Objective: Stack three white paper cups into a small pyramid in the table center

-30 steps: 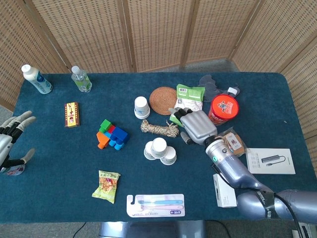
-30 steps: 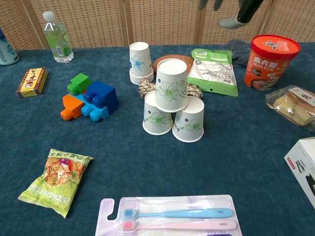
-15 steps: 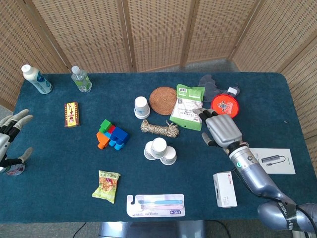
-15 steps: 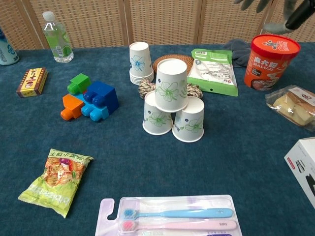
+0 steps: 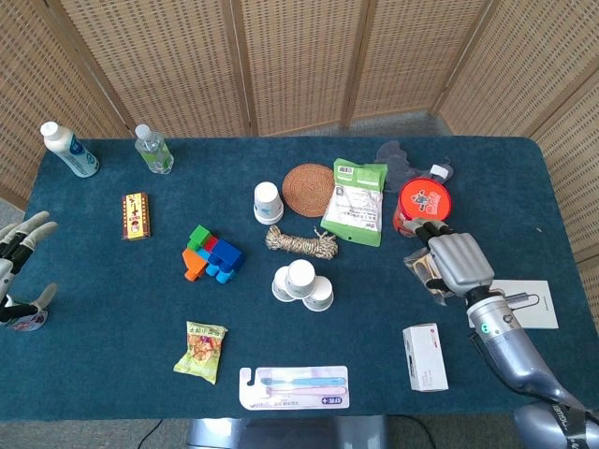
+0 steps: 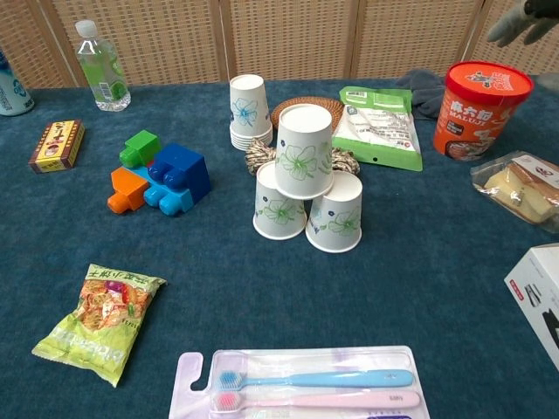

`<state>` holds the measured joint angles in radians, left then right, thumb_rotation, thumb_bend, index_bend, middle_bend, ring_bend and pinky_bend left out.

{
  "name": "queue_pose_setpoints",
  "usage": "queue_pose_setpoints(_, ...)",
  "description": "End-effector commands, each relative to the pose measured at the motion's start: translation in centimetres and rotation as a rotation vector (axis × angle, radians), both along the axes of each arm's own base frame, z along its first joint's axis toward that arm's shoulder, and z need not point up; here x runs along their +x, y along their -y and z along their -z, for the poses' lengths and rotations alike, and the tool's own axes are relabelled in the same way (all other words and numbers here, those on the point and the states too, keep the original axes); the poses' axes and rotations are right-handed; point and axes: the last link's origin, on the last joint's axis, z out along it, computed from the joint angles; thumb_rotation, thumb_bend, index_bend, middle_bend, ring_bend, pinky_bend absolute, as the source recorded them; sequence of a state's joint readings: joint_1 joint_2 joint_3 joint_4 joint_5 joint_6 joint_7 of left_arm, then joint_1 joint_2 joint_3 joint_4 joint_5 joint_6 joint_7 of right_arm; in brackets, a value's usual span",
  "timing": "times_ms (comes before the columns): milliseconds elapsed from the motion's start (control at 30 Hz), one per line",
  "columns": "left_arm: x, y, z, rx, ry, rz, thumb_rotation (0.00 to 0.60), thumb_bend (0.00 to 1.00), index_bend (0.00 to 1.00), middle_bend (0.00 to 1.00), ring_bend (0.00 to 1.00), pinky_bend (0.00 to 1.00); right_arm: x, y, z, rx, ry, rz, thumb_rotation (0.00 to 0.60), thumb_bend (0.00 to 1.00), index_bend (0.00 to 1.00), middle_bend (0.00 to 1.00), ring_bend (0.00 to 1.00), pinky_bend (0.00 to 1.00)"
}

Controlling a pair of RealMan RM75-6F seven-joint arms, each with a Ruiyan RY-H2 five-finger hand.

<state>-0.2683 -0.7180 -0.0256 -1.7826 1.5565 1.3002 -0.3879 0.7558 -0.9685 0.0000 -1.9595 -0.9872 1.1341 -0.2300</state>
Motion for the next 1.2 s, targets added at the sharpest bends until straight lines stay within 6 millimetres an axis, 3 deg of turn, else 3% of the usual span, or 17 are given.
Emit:
queue_pose_setpoints(33,-0.1,0.3,0.0,0.001,0.004,-0.009,0.600,0.45,0.00,0.00,0.00,0.04,-1.3,-0.5,-0.4,-0.030,0.003,0.019,0.600,0.53,0.16,0.17,0.12,0.34)
queue_pose_setpoints(333,-0.6,1.8,-0.2,0.021,0.027,-0.039,0.600,0.45,0.00,0.00,0.00,0.04,-4.3,-2.0,-1.0,-0.091,0.054,0.055,0.600,0.52,0.17,0.16,0.07,0.27)
queue_pose_setpoints(633,-1.5,3.4,-0.1,0.047,0.055,-0.092,0.600,0.45,0.00,0.00,0.00,0.03,-7.6,-4.1,-1.7,-0.158,0.068,0.088,0.600,0.51,0.18,0.15,0.00,0.15)
queue_pose_setpoints(933,-2.7,5.3,-0.1,0.063,0.048,-0.164,0.600,0.45,0.00,0.00,0.00,0.01,-10.4,-5.9,-3.3,-0.268,0.045,0.148,0.600,0.51,0.17,0.10,0.00,0.10)
queue_pose_setpoints(1200,-3.2,7.1,0.6,0.078,0.033,-0.211,0.600,0.45,0.00,0.00,0.00,0.00,-11.8,-7.5,-4.5,-0.362,0.026,0.198,0.600,0.51,0.17,0.09,0.00,0.10)
